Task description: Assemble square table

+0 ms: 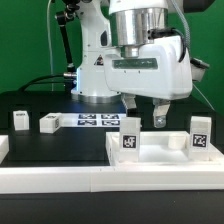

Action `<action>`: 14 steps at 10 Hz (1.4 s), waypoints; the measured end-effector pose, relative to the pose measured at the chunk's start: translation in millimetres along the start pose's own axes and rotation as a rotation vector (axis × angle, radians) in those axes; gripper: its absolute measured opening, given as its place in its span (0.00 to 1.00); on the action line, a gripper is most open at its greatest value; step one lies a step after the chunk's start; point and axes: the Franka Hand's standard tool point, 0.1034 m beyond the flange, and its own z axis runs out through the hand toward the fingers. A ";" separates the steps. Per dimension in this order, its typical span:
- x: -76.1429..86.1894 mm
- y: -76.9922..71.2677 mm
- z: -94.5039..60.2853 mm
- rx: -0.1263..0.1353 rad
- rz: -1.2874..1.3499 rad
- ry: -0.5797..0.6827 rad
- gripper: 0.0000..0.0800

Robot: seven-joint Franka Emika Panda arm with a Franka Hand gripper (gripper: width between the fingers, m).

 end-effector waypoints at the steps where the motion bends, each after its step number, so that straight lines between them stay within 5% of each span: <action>1: -6.1 4.8 2.5 -0.006 0.057 0.000 0.81; 7: -11.8 9.4 7.2 -0.017 0.063 -0.001 0.81; 11: -41.4 48.9 24.8 -0.057 0.207 0.010 0.81; 14: -42.5 49.0 26.0 -0.062 0.196 0.008 0.81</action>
Offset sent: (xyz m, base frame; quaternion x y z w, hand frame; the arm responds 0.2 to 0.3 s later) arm 0.0000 0.0000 0.0000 0.0000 0.0000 0.0000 1.0000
